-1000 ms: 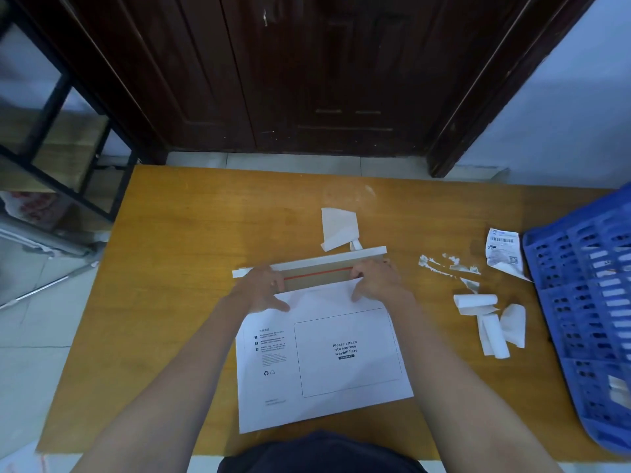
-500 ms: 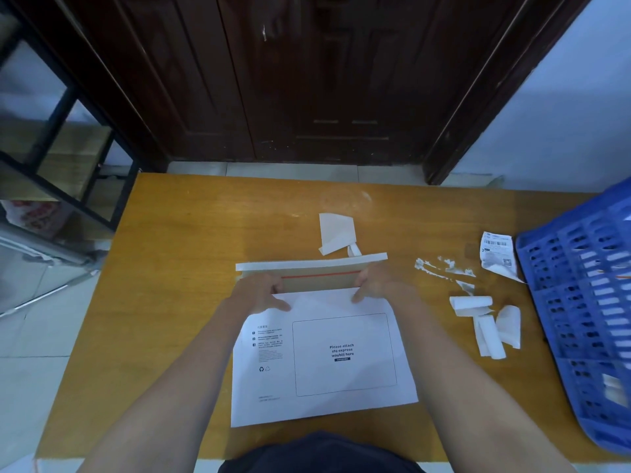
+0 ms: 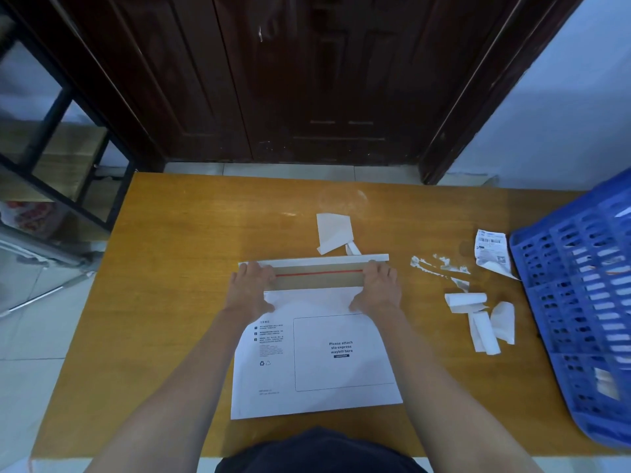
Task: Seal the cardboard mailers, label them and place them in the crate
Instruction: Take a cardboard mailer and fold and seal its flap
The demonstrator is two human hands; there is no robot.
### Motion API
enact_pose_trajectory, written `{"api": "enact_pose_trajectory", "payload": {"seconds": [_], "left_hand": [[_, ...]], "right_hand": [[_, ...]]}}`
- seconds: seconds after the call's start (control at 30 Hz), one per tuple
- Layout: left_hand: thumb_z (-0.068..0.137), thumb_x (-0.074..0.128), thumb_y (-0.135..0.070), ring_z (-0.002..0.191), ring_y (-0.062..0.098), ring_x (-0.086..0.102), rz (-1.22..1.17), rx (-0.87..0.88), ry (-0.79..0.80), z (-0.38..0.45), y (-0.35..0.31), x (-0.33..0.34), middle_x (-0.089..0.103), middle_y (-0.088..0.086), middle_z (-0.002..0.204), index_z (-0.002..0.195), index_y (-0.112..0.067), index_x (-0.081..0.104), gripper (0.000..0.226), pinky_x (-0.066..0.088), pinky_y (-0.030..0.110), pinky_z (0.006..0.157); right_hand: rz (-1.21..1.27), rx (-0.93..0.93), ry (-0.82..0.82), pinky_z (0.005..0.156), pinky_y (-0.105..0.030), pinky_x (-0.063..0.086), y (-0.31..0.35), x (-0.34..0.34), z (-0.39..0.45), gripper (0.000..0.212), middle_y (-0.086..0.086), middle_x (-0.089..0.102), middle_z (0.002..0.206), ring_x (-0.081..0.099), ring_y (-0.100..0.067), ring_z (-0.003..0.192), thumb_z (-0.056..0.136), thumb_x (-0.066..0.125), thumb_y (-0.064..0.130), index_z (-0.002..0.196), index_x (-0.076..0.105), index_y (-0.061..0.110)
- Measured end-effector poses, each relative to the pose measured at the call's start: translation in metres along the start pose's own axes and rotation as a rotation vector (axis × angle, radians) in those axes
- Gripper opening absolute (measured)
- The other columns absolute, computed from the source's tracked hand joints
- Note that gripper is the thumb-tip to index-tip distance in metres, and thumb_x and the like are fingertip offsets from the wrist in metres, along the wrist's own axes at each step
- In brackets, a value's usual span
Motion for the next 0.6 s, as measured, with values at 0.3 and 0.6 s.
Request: {"api": "enact_pose_trajectory", "payload": {"seconds": [0.3, 0.6], "left_hand": [[0.056, 0.081, -0.065, 0.119, 0.028, 0.039, -0.252, -0.685, 0.041, -0.038, 0.054, 0.002, 0.031, 0.01, 0.129, 0.132, -0.008, 0.023, 0.111, 0.044, 0.038, 0.085], [0.055, 0.09, -0.046, 0.118, 0.031, 0.049, -0.392, -0.638, 0.195, -0.038, 0.05, 0.032, 0.036, 0.011, 0.128, 0.132, -0.007, 0.016, 0.113, 0.048, 0.035, 0.075]], "right_hand": [[0.386, -0.249, -0.066, 0.079, -0.032, 0.045, 0.058, -0.025, -0.007, 0.063, -0.001, 0.036, 0.14, 0.053, -0.027, 0.112, 0.079, 0.055, -0.002, 0.137, 0.04, 0.016], [0.356, -0.28, 0.078, 0.09, -0.038, 0.048, 0.091, -0.015, -0.001, 0.065, -0.005, 0.033, 0.139, 0.055, -0.03, 0.112, 0.083, 0.053, -0.002, 0.143, 0.035, 0.019]]}}
Point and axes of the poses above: each hand's wrist, its own z-axis towards the middle knuckle, its own x-axis out of the palm, y = z × x, the point moved 9 cm from there along z, towards the middle knuckle
